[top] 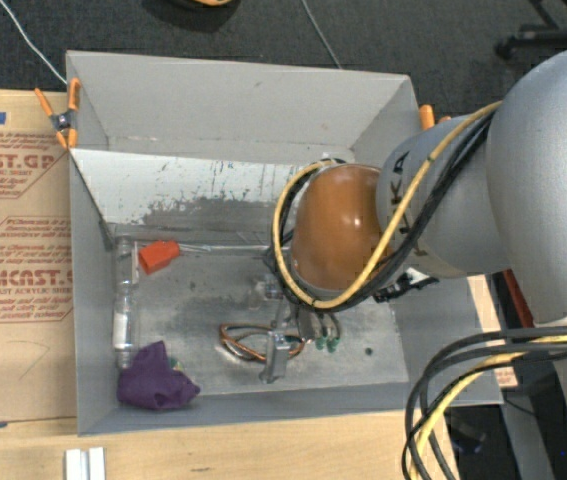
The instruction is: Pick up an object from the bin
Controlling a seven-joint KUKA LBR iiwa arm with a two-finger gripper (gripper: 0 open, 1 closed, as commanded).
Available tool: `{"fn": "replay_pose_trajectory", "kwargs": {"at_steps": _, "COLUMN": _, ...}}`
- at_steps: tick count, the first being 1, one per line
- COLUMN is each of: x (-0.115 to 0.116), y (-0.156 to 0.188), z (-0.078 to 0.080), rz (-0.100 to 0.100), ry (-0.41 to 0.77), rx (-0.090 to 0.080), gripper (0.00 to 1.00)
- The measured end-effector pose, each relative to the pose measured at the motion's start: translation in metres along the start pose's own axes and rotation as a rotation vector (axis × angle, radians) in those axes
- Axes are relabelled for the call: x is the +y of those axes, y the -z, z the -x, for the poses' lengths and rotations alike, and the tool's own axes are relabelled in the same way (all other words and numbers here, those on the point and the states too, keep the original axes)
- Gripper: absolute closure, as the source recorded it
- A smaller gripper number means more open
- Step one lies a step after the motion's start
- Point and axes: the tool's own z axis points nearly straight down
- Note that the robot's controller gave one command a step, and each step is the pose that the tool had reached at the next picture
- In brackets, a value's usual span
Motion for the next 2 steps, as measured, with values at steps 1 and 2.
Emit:
{"fn": "replay_pose_trajectory", "kwargs": {"at_steps": 1, "x": 0.0066, "y": -0.0276, "z": -0.0156, "rz": 0.003, "ry": 0.214, "rx": -0.02, "gripper": 0.0}}
{"fn": "replay_pose_trajectory", "kwargs": {"at_steps": 2, "x": 0.0031, "y": -0.0295, "z": -0.0174, "rz": 0.001, "ry": -0.034, "rx": 0.0, "gripper": 1.0}}
